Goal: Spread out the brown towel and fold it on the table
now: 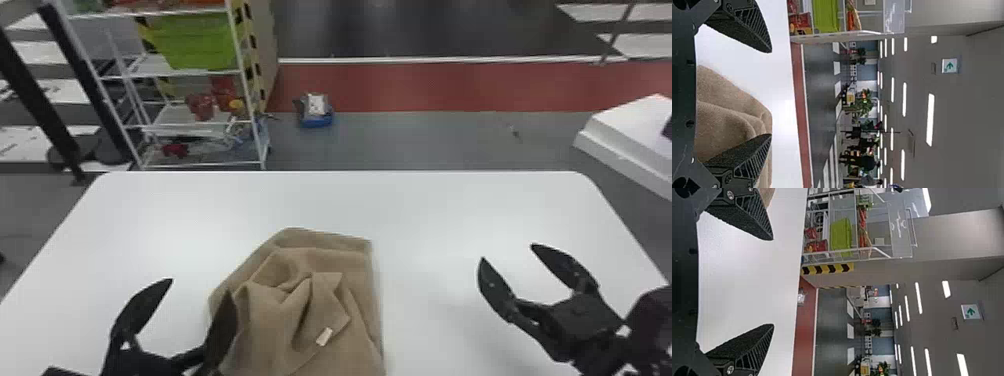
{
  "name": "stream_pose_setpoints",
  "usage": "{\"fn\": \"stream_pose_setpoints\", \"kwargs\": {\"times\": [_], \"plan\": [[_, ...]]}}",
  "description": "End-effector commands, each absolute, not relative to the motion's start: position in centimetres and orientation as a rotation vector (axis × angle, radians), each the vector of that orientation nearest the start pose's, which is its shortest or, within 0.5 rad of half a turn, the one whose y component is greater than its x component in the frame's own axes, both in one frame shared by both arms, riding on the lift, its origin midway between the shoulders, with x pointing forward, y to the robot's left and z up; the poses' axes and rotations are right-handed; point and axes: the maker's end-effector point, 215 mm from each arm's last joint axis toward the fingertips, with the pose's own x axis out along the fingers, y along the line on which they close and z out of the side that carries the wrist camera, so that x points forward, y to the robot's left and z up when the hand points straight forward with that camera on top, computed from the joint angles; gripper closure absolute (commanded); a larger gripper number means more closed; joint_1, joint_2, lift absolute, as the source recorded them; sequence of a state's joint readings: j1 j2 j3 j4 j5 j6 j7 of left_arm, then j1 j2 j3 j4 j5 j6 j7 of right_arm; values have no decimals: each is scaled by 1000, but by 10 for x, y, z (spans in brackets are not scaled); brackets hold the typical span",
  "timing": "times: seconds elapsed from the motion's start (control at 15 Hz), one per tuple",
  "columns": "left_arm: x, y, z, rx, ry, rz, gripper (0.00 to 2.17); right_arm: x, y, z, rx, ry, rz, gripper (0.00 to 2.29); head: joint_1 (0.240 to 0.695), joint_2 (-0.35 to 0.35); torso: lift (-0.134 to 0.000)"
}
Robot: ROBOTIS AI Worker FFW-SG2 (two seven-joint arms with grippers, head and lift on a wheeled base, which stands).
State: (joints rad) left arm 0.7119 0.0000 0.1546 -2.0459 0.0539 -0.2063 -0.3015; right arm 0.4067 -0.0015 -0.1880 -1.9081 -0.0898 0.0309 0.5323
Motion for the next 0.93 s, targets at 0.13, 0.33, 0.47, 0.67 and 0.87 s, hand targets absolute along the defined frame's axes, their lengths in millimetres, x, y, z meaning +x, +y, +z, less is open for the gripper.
{"fn": "stream_pose_setpoints", "kwargs": {"times": [0.13,0.33,0.47,0.67,0.87], "plan": [[344,245,-337,72,3,-289,147,457,-235,-375,60,89,333,97,695,15,-124],[331,246,-340,96,23,-377,147,465,-251,-376,77,91,304,97,695,0,-124],[328,247,-343,101,31,-397,144,478,-273,-372,80,88,264,97,695,-7,-124],[326,245,-352,94,48,-411,144,497,-289,-369,78,108,240,93,695,-46,-124],[327,243,-354,92,51,-419,144,502,-263,-358,67,100,298,93,695,-57,-124]]}}
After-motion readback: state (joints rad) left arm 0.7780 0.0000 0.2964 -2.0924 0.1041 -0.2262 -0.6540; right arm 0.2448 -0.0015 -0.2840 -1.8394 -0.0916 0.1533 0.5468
